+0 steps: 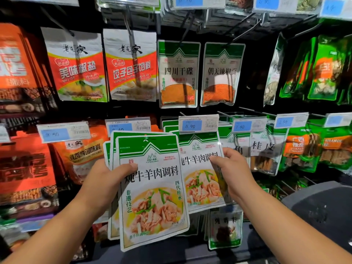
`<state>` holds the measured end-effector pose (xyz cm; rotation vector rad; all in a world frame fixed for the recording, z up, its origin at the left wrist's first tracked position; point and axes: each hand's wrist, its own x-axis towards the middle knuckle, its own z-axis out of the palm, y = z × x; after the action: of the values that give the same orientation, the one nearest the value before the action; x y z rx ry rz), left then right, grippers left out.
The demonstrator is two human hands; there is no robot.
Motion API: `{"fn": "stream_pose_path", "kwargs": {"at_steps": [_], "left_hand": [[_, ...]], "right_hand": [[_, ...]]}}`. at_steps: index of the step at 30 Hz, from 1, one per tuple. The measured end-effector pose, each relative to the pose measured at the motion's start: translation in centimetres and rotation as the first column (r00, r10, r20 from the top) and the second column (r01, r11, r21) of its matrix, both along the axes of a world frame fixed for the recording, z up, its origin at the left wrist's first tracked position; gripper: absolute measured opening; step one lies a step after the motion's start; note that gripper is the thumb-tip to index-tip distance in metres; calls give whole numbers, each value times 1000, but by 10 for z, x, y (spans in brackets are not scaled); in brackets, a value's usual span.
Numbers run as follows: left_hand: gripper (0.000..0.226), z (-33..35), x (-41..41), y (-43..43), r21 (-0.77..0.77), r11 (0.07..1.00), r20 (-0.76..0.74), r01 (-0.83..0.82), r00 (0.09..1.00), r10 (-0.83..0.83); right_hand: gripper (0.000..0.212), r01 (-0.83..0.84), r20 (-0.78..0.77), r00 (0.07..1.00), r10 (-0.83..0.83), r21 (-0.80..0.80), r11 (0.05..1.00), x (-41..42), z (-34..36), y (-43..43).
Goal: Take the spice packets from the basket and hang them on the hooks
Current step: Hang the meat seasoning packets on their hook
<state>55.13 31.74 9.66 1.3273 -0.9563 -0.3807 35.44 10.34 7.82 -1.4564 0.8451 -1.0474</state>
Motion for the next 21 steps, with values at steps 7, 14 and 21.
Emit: {"fn": "stream_pose_path", "kwargs": {"at_steps": [7, 14, 21], "left_hand": [[33, 5, 12, 1, -25, 1000, -9, 11, 1000, -11], [25, 4, 11, -3, -24, 1000, 7, 2, 1000, -2], [38, 4, 14, -3, -43, 999, -6, 24, 1000, -24]], "right_hand": [[70, 12, -6, 1000, -12, -32, 999, 8, 0, -7], [51, 57, -23, 998, -57, 1, 998, 14, -8, -15], [49, 38, -78, 996, -41, -41, 998, 14, -15, -23]]}}
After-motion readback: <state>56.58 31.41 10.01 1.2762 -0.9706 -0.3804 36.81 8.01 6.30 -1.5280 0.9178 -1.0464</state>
